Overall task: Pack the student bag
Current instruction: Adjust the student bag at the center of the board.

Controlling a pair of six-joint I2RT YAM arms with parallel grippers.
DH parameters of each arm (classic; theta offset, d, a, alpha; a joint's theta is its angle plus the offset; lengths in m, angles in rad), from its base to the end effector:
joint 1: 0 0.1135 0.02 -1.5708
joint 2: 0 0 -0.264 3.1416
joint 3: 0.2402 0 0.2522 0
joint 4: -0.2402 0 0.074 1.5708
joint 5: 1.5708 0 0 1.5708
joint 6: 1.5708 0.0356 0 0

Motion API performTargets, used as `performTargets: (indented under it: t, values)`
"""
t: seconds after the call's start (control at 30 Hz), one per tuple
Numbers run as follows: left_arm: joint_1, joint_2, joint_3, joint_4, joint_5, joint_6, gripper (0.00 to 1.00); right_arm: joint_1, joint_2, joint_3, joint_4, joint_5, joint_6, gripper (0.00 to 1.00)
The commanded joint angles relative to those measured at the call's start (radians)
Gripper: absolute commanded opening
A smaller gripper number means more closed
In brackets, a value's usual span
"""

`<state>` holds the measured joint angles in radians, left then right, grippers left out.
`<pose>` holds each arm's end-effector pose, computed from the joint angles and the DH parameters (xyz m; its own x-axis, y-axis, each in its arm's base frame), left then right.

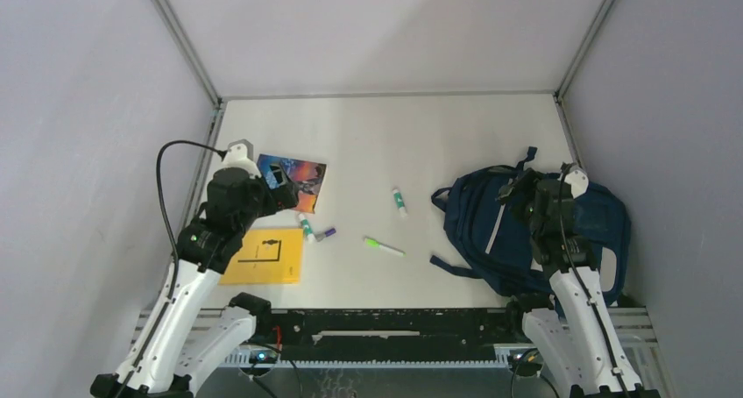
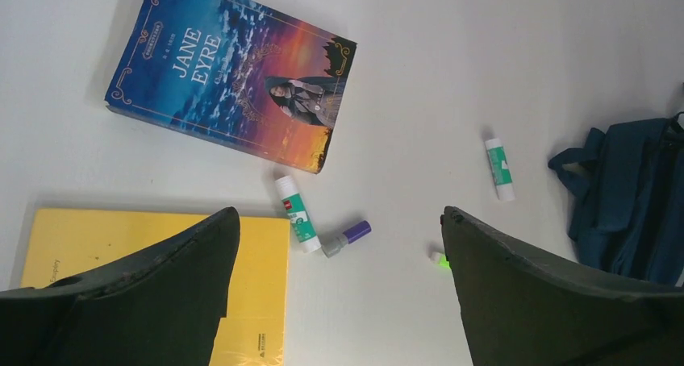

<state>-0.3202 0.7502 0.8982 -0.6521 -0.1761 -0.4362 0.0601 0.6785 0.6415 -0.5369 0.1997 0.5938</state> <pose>0.1498 -0.0431 0.3363 -0.4849 -0.2774 -0.8294 -0.0448 0.9550 -0.2932 0.1531 0.0021 0.2710 -0.3891 0.5260 -0.7563 0.3923 0.8374 0.3806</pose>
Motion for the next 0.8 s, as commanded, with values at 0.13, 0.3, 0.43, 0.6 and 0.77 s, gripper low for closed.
performTargets:
  t: [0.13,0.3,0.43,0.6,0.77]
  values:
    - [0.001,-0.036,-0.038,0.053,0.053,0.027,1.00,0.021,-0.006,-0.004,0.019,0.029,0.004,0.88]
    - [-0.015,-0.032,-0.059,0.087,0.116,0.018,0.97,0.027,-0.018,-0.014,0.014,0.013,-0.003,0.88]
    - [-0.166,0.004,-0.055,0.108,0.001,0.026,0.98,0.059,-0.016,-0.016,0.018,0.026,-0.015,0.87]
    - [-0.408,0.140,-0.023,0.096,-0.104,0.004,1.00,0.208,0.031,-0.013,0.064,0.104,-0.017,0.86]
    - [-0.504,0.215,-0.024,0.131,-0.136,-0.037,1.00,0.447,0.198,0.046,0.069,0.254,0.021,0.86]
